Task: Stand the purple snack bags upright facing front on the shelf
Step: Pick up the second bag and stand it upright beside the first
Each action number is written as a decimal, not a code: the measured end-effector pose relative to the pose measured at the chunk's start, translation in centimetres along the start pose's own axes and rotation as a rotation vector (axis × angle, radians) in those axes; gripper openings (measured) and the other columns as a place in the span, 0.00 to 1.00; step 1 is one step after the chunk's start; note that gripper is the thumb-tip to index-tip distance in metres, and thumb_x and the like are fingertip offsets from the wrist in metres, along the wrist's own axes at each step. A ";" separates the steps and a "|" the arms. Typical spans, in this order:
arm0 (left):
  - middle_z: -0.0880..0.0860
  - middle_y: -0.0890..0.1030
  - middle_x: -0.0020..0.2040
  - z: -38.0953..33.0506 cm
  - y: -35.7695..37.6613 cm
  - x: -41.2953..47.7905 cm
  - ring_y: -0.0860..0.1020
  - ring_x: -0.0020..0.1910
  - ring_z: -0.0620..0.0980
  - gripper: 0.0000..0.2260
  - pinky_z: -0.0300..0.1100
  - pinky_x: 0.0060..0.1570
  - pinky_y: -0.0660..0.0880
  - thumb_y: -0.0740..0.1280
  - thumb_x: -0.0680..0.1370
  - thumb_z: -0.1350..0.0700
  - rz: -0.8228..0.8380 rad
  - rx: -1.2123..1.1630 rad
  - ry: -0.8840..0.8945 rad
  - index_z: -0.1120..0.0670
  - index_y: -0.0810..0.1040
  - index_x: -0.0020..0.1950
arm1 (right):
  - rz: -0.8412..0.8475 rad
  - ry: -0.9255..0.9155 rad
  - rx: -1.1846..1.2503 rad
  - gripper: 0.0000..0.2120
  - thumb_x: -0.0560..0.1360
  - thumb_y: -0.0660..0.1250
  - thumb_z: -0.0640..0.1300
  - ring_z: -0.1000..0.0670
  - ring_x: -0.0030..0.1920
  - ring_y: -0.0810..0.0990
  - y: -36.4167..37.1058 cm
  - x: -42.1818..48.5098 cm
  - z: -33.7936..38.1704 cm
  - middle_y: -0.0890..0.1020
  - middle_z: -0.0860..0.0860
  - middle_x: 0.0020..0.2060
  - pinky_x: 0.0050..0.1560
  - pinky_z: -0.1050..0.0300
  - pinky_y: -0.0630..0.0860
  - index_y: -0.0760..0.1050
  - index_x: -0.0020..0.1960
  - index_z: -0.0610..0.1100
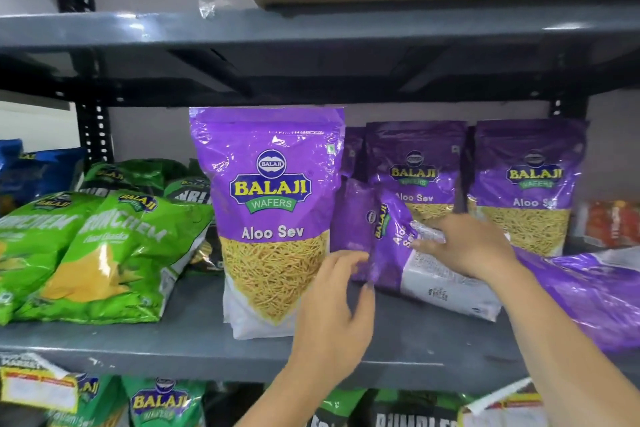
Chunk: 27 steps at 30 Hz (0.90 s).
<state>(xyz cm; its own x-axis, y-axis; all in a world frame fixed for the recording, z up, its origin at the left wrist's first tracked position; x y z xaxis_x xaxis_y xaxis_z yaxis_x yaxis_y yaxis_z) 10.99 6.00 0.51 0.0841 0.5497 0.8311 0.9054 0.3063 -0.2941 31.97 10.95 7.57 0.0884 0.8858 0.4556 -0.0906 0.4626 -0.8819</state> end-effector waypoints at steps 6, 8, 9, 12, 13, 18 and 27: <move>0.50 0.63 0.76 0.7 6.5 3.0 0.65 0.74 0.51 0.32 0.45 0.72 0.61 0.63 0.79 0.45 0.143 -0.424 -0.747 0.53 0.56 0.78 | -0.273 0.021 0.482 0.25 0.74 0.63 0.62 0.45 0.30 0.75 -1.2 -1.6 -2.2 0.73 0.51 0.23 0.32 0.53 0.65 0.68 0.26 0.46; 0.53 0.58 0.80 0.5 8.0 3.7 0.60 0.77 0.53 0.36 0.47 0.74 0.57 0.58 0.79 0.39 0.114 -0.467 -0.824 0.56 0.49 0.80 | -0.384 0.052 0.731 0.26 0.75 0.66 0.56 0.50 0.25 0.65 -1.4 -2.2 -2.9 0.64 0.52 0.21 0.30 0.53 0.60 0.61 0.24 0.45; 0.54 0.59 0.80 0.3 8.6 4.0 0.61 0.77 0.53 0.37 0.48 0.75 0.57 0.55 0.79 0.36 0.115 -0.503 -0.833 0.56 0.50 0.80 | -0.422 0.069 0.852 0.25 0.75 0.67 0.53 0.53 0.25 0.61 -1.2 -2.5 -3.1 0.62 0.51 0.21 0.30 0.53 0.58 0.61 0.25 0.46; 0.53 0.74 0.71 -0.9 10.2 5.1 0.73 0.69 0.52 0.34 0.51 0.71 0.66 0.55 0.76 0.31 0.080 -0.598 -0.749 0.53 0.65 0.73 | -0.433 0.183 1.224 0.19 0.78 0.65 0.48 0.54 0.33 0.70 1.0 -3.6 -3.4 0.71 0.38 0.25 0.35 0.56 0.64 0.75 0.31 0.38; 0.52 0.78 0.64 -1.1 10.3 5.1 0.77 0.62 0.51 0.30 0.50 0.66 0.71 0.55 0.76 0.31 0.034 -0.584 -0.718 0.52 0.69 0.68 | -0.397 0.233 1.311 0.17 0.78 0.64 0.47 0.51 0.37 0.74 2.0 -3.9 -3.5 0.77 0.39 0.29 0.39 0.54 0.69 0.78 0.35 0.39; 0.44 0.82 0.44 -1.2 9.9 4.1 0.80 0.43 0.41 0.20 0.41 0.42 0.72 0.55 0.74 0.30 -0.176 -0.466 -0.590 0.45 0.73 0.51 | -0.278 0.294 1.525 0.14 0.78 0.63 0.51 0.45 0.53 0.83 3.2 -4.0 -3.6 0.86 0.44 0.51 0.58 0.46 0.76 0.82 0.48 0.42; 0.45 0.81 0.41 -1.0 8.6 3.3 0.79 0.41 0.44 0.19 0.45 0.43 0.74 0.54 0.75 0.33 -0.322 -0.392 -0.409 0.45 0.74 0.48 | -0.503 0.252 1.635 0.13 0.79 0.63 0.38 0.49 0.39 0.76 -0.2 -1.6 -5.5 0.81 0.47 0.38 0.37 0.58 0.74 0.81 0.39 0.46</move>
<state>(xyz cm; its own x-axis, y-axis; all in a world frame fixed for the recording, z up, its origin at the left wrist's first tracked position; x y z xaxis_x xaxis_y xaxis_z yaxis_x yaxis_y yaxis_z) 19.46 9.64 1.21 -0.3117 0.7533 0.5792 0.9501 0.2411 0.1977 37.30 9.22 6.39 0.5479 0.7011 0.4564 -0.8260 0.3671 0.4277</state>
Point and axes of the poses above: each hand's wrist, its own x-axis towards the middle knuckle, its own y-axis out of the palm, z = x × y, the point moved 4 cm from there along x, towards the middle knuckle
